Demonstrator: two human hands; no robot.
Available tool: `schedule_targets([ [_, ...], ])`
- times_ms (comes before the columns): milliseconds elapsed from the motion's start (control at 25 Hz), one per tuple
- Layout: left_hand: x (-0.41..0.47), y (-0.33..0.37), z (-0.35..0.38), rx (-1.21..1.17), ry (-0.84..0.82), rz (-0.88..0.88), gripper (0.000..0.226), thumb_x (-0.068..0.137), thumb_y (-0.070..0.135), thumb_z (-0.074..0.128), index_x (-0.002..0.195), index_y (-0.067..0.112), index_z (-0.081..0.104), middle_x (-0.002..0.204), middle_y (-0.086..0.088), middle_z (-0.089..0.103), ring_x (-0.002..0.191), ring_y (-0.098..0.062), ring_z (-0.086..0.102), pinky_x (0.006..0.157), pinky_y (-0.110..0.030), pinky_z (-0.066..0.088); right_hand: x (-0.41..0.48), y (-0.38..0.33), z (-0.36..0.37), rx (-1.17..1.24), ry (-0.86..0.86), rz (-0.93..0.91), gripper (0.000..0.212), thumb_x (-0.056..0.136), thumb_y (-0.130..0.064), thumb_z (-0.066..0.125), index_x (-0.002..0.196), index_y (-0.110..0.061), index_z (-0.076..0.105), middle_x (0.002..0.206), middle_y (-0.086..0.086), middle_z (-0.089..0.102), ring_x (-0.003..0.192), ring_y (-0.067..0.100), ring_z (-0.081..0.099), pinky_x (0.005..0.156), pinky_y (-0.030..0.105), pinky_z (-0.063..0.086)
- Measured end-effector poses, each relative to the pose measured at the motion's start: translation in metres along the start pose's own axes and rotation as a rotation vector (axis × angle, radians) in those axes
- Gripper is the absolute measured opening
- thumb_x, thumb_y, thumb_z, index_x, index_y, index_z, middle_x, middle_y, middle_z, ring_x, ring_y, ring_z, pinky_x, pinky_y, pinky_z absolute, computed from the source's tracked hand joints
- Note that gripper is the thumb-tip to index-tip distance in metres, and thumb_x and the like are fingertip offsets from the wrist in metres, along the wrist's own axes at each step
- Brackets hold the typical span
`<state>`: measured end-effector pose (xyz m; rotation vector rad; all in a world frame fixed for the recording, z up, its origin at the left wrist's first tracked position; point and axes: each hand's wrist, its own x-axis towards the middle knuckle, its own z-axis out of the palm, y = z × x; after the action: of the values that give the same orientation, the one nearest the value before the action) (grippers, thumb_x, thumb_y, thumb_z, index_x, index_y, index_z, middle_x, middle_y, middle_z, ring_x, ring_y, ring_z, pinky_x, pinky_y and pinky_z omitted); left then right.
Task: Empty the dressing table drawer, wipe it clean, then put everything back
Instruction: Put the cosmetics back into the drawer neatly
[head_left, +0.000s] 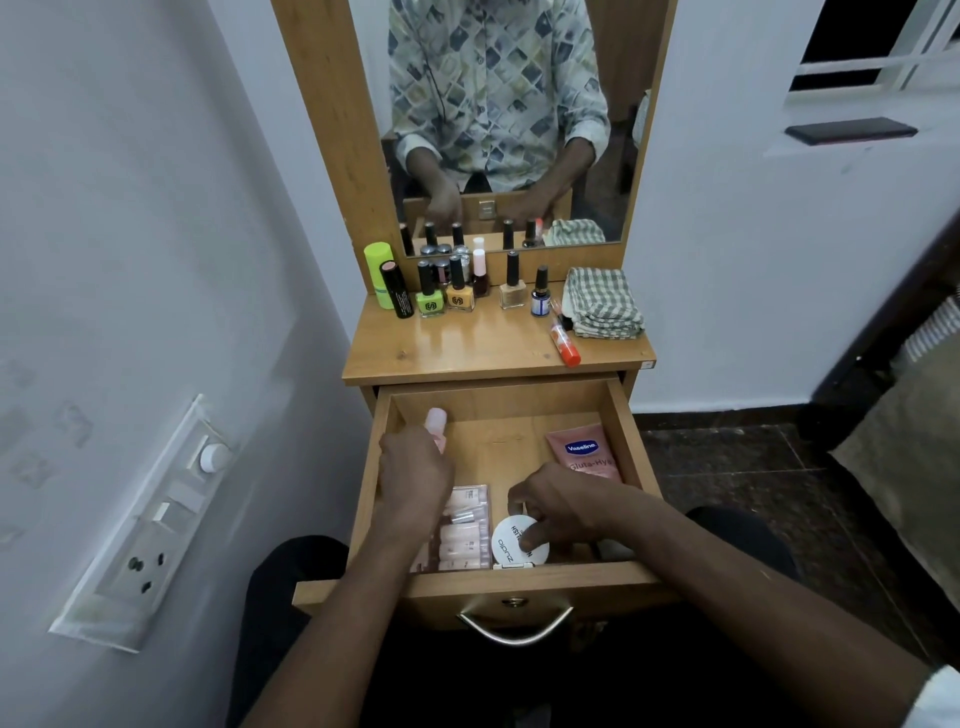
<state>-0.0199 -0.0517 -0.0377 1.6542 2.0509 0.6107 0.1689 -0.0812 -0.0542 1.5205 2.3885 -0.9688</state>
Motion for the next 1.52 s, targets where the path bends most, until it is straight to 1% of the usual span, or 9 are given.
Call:
schedule_targets([
  [80, 0.013, 0.002, -0.007, 0.078, -0.048, 0.080, 0.043, 0.097, 0.042, 0.055, 0.076, 0.004, 0.061, 0.089, -0.014, 0.068, 0.076, -0.027, 0.061, 0.065, -0.033, 0.045, 0.001, 0.001, 0.001, -0.008, -0.005, -0.008, 0.039, 0.086, -0.029, 0.072, 0.120, -0.014, 0.061, 0.118, 0.007, 0.068, 0.099, 0.020, 0.065, 0.082, 0.034, 0.057],
  [200, 0.024, 0.011, -0.005, 0.338, -0.044, 0.229, 0.025, 0.096, 0.028, 0.057, 0.081, 0.008, 0.062, 0.093, -0.013, 0.068, 0.085, -0.029, 0.060, 0.066, -0.034, 0.037, 0.001, 0.002, 0.002, -0.019, 0.002, -0.023, 0.039, 0.086, -0.029, 0.072, 0.120, -0.014, 0.061, 0.117, 0.007, 0.068, 0.098, 0.019, 0.065, 0.082, 0.035, 0.057],
  [400, 0.042, 0.006, 0.012, 0.556, 0.060, 0.358, 0.020, 0.097, 0.024, 0.054, 0.086, 0.015, 0.069, 0.104, -0.011, 0.064, 0.102, -0.027, 0.052, 0.085, -0.034, 0.039, 0.003, 0.007, 0.004, -0.019, 0.005, -0.037, 0.038, 0.085, -0.030, 0.073, 0.119, -0.016, 0.062, 0.118, 0.006, 0.067, 0.099, 0.019, 0.065, 0.080, 0.032, 0.057],
  [600, 0.039, 0.006, 0.015, 0.442, 0.021, 0.383, 0.013, 0.097, 0.017, 0.055, 0.097, 0.007, 0.063, 0.106, -0.013, 0.062, 0.093, -0.028, 0.061, 0.070, -0.031, 0.042, 0.003, 0.007, 0.005, -0.002, 0.006, -0.043, 0.039, 0.086, -0.030, 0.072, 0.120, -0.016, 0.062, 0.118, 0.006, 0.068, 0.101, 0.018, 0.065, 0.080, 0.031, 0.056],
  [920, 0.042, 0.003, 0.016, 0.519, 0.026, 0.305, 0.021, 0.099, 0.019, 0.050, 0.100, 0.007, 0.067, 0.109, -0.015, 0.061, 0.093, -0.028, 0.062, 0.069, -0.031, 0.041, 0.001, 0.007, 0.007, 0.002, 0.035, -0.046, 0.041, 0.086, -0.029, 0.072, 0.122, -0.015, 0.062, 0.119, 0.007, 0.067, 0.101, 0.017, 0.064, 0.078, 0.026, 0.054],
  [1080, 0.038, 0.004, 0.011, 0.390, 0.025, 0.279, 0.019, 0.098, 0.018, 0.052, 0.092, 0.005, 0.064, 0.102, -0.013, 0.056, 0.089, -0.027, 0.061, 0.069, -0.029, 0.038, 0.001, 0.006, 0.007, 0.008, 0.063, -0.031, 0.045, 0.085, -0.032, 0.073, 0.125, -0.014, 0.059, 0.122, 0.006, 0.066, 0.103, 0.017, 0.064, 0.077, 0.023, 0.053],
  [1240, 0.030, 0.010, -0.003, 0.250, 0.046, 0.295, 0.031, 0.090, 0.019, 0.062, 0.062, 0.014, 0.051, 0.073, -0.002, 0.057, 0.065, -0.018, 0.055, 0.058, -0.030, 0.040, -0.001, 0.003, 0.004, 0.000, 0.142, -0.015, 0.045, 0.089, -0.039, 0.067, 0.124, -0.014, 0.058, 0.116, 0.004, 0.065, 0.095, 0.014, 0.061, 0.073, 0.021, 0.049],
  [1400, 0.039, 0.033, -0.036, -0.090, 0.293, 0.187, 0.022, 0.086, 0.028, 0.057, 0.068, 0.015, 0.062, 0.066, -0.001, 0.064, 0.060, -0.014, 0.056, 0.050, -0.024, 0.037, -0.003, 0.001, 0.004, -0.058, 0.187, -0.052, 0.038, 0.091, -0.035, 0.064, 0.122, -0.013, 0.060, 0.114, 0.005, 0.065, 0.096, 0.016, 0.062, 0.078, 0.027, 0.053],
  [1520, 0.075, 0.043, -0.064, -0.352, 0.479, 0.126, 0.014, 0.088, 0.019, 0.058, 0.082, 0.013, 0.069, 0.078, -0.002, 0.068, 0.072, -0.015, 0.061, 0.061, -0.020, 0.041, -0.002, 0.002, 0.003, -0.070, 0.170, -0.075, 0.034, 0.092, -0.030, 0.063, 0.120, -0.011, 0.061, 0.114, 0.008, 0.066, 0.095, 0.018, 0.064, 0.078, 0.028, 0.056],
])
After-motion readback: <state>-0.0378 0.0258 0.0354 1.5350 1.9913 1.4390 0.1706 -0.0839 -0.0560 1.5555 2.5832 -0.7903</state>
